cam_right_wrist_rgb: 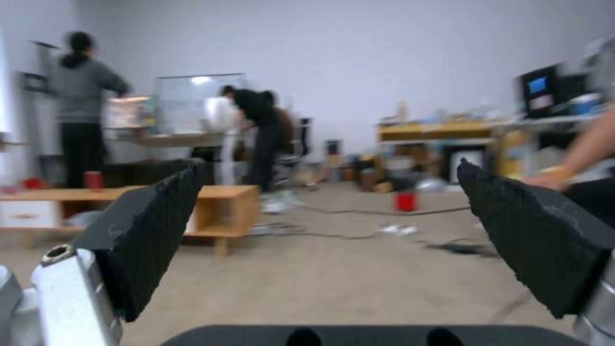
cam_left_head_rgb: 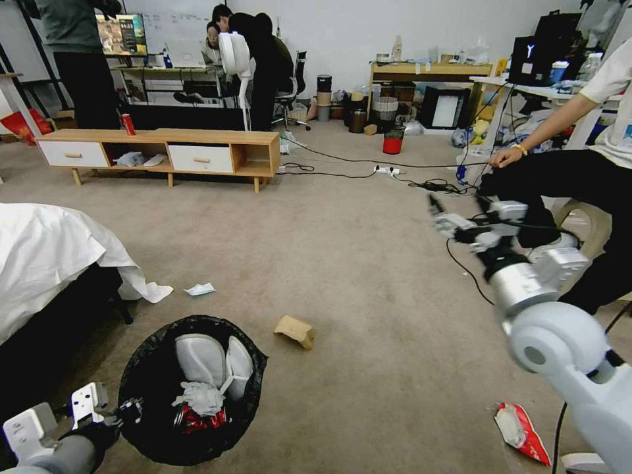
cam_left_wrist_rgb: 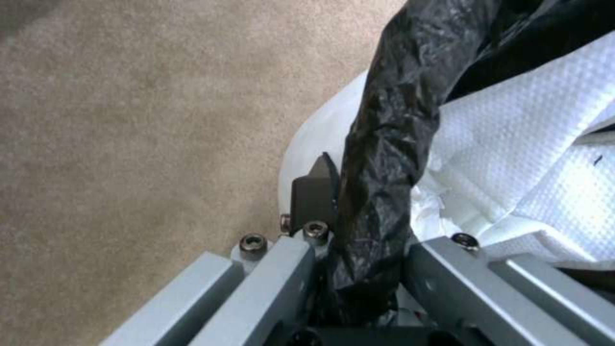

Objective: Pick up the trash bin and place the garbage on the floor into it.

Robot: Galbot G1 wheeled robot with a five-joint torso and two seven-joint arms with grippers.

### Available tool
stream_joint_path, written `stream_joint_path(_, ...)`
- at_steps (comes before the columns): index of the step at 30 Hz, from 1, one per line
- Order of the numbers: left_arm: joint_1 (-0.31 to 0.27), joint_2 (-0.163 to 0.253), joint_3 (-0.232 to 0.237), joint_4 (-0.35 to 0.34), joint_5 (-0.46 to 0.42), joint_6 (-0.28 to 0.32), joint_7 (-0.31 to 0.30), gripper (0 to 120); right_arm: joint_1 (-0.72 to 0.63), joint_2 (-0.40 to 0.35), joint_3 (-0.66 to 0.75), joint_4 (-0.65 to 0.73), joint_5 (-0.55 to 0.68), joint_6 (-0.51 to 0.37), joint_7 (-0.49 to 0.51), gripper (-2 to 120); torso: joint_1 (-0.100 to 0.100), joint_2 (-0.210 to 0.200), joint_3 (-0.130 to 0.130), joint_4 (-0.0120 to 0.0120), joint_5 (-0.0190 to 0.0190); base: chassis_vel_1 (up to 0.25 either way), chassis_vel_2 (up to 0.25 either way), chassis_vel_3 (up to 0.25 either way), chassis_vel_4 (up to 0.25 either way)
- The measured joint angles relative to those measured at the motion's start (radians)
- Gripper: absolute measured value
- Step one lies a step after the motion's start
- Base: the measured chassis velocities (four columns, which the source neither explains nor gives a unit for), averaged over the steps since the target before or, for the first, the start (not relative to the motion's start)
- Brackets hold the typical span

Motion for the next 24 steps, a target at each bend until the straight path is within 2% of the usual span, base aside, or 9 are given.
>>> stream_joint_path(3,0.000,-0.001,-0.002,0.000,0.001,0.000,0.001,0,-0.035,-0.006,0.049,-0.014,-0.034,0.010,0.000,100,0.000,0.000,0.000,-0.0003,-0.0007,0.000,0.000,0.000,0.000)
stream_joint_path(5,0.001,-0.006,-0.005,0.001,0.002,0.000,0.002,0,-0.091,-0.008,0.129,-0.043,-0.110,0.038,-0.005,100,0.000,0.000,0.000,0.0000,0.0000,0.000,0.000,0.000,0.000)
stream_joint_path(12,-0.003,-0.008,-0.004,0.007,0.003,0.000,0.003,0,-0.208,-0.011,0.248,-0.052,-0.200,0.046,-0.002,100,0.000,0.000,0.000,-0.0001,-0.0002,0.000,0.000,0.000,0.000)
stream_joint_path(15,-0.005,-0.010,-0.004,0.012,0.004,0.000,0.004,0,-0.311,-0.007,0.336,-0.073,-0.273,0.046,0.009,100,0.000,0.000,0.000,-0.0002,-0.0001,0.000,0.000,0.000,0.000)
stream_joint_path(20,-0.007,-0.010,-0.002,0.021,0.010,0.000,0.007,0,-0.386,-0.006,0.399,-0.122,-0.319,0.048,0.014,100,0.000,0.000,0.000,0.0001,-0.0002,0.000,0.000,0.000,0.000)
stream_joint_path(24,-0.013,-0.009,0.007,0.032,0.015,0.000,0.009,0,-0.466,-0.007,0.439,-0.161,-0.341,0.012,0.026,100,0.000,0.000,0.000,-0.0002,-0.0004,0.000,0.000,0.000,0.000)
